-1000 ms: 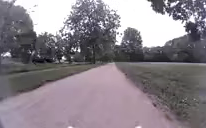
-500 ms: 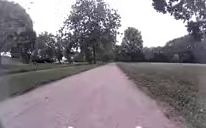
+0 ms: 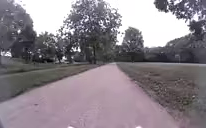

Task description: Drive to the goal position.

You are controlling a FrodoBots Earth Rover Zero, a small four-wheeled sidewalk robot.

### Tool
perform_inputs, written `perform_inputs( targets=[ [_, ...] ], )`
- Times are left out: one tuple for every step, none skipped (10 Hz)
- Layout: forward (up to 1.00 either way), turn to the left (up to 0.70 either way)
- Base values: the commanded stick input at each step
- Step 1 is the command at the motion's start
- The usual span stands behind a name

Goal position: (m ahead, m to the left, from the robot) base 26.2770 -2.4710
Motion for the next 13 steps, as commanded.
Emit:
perform_inputs(
  targets=[
    [0.7,0.0],
    [0.7,0.0],
    [0.7,0.0],
    [0.7,0.0],
    [0.7,0.0],
    [0.7,0.0],
    [0.7,0.0],
    [0.7,0.0],
    [0.7,0.0],
    [0.7,0.0],
    [0.7,0.0],
    [0.7,0.0],
    [0.7,0.0]
  ],
)
